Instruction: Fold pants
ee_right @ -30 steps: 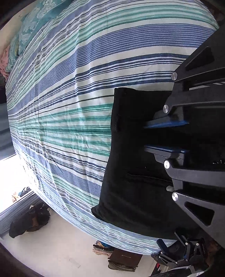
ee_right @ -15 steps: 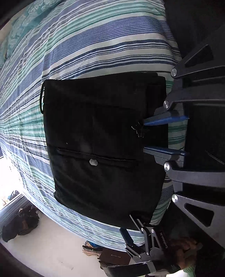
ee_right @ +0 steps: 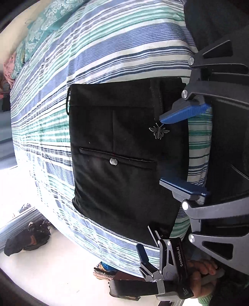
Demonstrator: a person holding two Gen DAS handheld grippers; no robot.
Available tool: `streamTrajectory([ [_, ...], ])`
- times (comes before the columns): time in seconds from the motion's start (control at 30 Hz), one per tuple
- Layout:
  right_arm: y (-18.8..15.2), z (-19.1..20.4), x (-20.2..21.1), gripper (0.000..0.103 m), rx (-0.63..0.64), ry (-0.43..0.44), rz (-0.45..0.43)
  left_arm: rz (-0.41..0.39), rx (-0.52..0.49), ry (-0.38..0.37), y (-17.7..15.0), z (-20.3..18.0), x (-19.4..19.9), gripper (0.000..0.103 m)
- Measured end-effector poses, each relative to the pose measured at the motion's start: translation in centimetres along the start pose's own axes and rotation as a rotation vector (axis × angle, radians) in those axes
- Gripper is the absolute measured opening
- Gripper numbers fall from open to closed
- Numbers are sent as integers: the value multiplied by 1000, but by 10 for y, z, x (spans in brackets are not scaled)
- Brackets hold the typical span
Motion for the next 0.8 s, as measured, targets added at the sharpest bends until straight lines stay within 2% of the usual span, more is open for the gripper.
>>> streamTrajectory([
  [0.23, 20, 9, 35, 73, 58, -77, -199, -2, -2, 8, 1, 1, -1, 96],
  [0.33, 25, 8, 43, 75, 49, -93, -250, -3, -4, 10, 1, 2, -1, 97],
  [0.7, 25, 5, 38, 75, 37, -96, -244, -6, -6, 16, 0, 2, -2, 99],
  [0.8, 24, 6, 34, 75, 47, -96, -240, 4, 4, -8, 0, 3, -3, 100],
])
Point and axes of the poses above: each gripper's, at about its wrist camera, not at the fingertips, and x roughly against the way its jaws point, z to its left, y to its top, the point moved 9 cm from there along -x, roughly the way its jaws point, and after that the axes turned 7 degrees about y, right-handed, at the moved point
